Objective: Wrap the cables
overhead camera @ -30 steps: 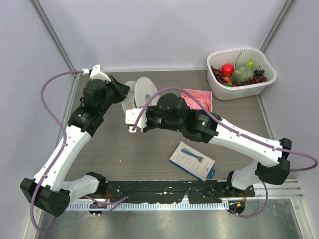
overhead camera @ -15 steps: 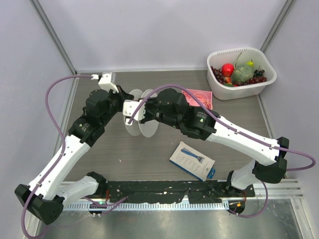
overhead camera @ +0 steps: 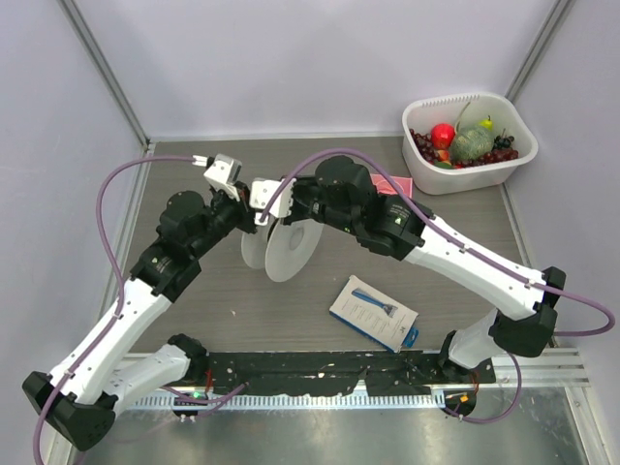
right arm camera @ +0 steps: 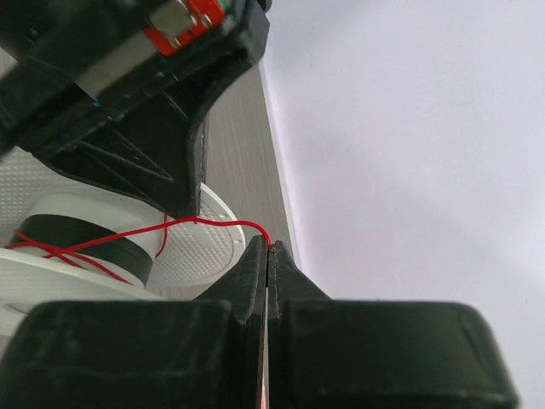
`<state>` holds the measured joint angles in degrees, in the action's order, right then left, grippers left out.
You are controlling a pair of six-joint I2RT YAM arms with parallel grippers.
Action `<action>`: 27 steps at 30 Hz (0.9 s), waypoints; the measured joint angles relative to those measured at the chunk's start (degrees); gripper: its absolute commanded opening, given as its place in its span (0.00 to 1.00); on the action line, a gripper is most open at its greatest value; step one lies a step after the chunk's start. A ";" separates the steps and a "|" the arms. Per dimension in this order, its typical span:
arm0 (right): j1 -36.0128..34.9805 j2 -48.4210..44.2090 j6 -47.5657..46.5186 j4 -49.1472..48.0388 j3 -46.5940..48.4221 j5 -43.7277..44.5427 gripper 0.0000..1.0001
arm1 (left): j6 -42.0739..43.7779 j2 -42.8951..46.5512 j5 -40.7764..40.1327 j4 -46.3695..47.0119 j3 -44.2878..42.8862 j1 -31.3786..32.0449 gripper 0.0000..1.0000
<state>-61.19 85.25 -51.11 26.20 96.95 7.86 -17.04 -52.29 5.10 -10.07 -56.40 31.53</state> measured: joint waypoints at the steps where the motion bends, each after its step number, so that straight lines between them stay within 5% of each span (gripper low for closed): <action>1: 0.39 0.00 0.00 0.24 0.00 -0.42 0.01 | 0.63 0.31 1.18 0.44 0.28 0.07 0.00; 16: 17.35 -0.52 0.74 7.23 -1.99 -22.82 0.01 | -4.42 4.42 13.44 6.80 2.36 -1.16 0.00; 27: 28.96 -4.52 9.73 2.49 -7.87 -41.66 0.01 | -29.18 -0.55 23.15 14.08 2.29 -12.94 0.00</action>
<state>-32.23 80.73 -41.39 28.69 89.08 -33.80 -46.22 -52.84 28.25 4.01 -54.11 18.59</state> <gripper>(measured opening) 0.029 0.070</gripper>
